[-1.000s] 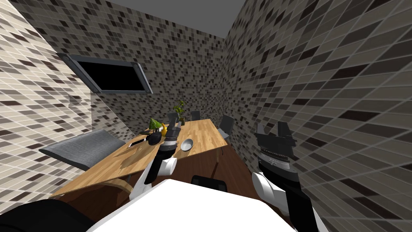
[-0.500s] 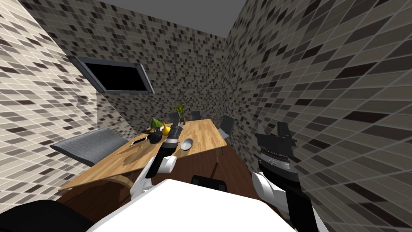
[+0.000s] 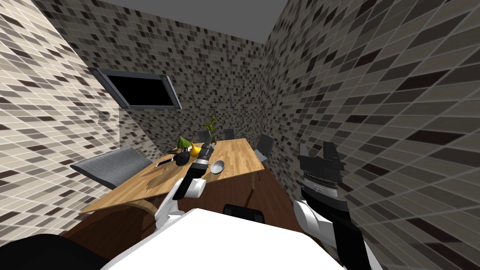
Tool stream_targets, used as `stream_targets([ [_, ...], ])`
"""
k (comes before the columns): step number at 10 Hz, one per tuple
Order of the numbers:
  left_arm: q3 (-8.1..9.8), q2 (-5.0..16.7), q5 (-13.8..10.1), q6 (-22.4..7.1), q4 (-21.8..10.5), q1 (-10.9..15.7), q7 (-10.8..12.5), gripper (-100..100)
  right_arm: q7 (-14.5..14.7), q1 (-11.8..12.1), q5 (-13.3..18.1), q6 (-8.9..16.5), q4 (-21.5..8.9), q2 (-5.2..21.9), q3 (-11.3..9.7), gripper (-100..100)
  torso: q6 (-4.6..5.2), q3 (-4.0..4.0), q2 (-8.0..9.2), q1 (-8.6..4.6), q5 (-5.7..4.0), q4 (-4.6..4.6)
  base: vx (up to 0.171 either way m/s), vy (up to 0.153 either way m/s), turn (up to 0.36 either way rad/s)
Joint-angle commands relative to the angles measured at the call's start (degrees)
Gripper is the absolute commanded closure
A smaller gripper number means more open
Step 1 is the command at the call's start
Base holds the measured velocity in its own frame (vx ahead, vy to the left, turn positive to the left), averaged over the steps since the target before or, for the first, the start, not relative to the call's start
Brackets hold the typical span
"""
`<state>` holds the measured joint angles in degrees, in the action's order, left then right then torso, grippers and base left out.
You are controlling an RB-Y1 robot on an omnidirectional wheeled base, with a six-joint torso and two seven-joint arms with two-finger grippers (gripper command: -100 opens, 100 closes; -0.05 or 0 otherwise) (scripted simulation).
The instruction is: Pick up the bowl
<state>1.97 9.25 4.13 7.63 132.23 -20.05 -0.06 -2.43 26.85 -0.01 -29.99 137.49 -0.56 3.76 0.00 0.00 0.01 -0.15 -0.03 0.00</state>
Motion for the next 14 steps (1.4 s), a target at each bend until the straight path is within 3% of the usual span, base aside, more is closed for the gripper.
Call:
stream_targets([
  [1, 0.23, 0.56, -0.32, -2.86, -0.79, 1.18, 0.69, -100, 0.0, 0.0, 0.0, 0.0, 0.0, 0.0, 0.0, 0, 0.0, 0.0, 0.0, 0.0, 0.0, 0.0, -0.011, -0.045, 0.076],
  [6, 0.6, 1.1, -0.86, -10.26, -2.07, 3.32, 1.94, -100, 0.0, 0.0, 0.0, 0.0, 0.0, 0.0, 0.0, 0, -0.01, 0.01, 0.02, -0.02, 0.0, 0.0, -0.011, -0.043, 0.053],
  [7, 0.6, 1.1, -0.86, -10.54, -2.07, 3.32, 1.94, -100, 0.0, 0.0, 0.0, 0.0, 0.0, 0.0, 0.0, 0, 0.0, 0.01, 0.01, 0.01, 0.0, 0.0, -0.004, -0.015, -0.007],
  [13, 1.21, 1.21, -1.71, -20.97, -4.31, 6.64, 3.8, -100, 0.0, 0.0, 0.0, 0.0, 0.0, 0.0, 0.0, 0, -0.01, 0.01, 0.02, -0.02, 0.0, 0.0, -0.011, -0.039, 0.054],
  [14, 1.21, 1.21, -1.71, -21.18, -4.31, 6.64, 3.8, -100, 0.0, 0.0, 0.0, 0.0, 0.0, 0.0, 0.0, 0, 0.0, 0.01, 0.01, 0.01, 0.0, 0.0, -0.003, -0.012, 0.001],
])
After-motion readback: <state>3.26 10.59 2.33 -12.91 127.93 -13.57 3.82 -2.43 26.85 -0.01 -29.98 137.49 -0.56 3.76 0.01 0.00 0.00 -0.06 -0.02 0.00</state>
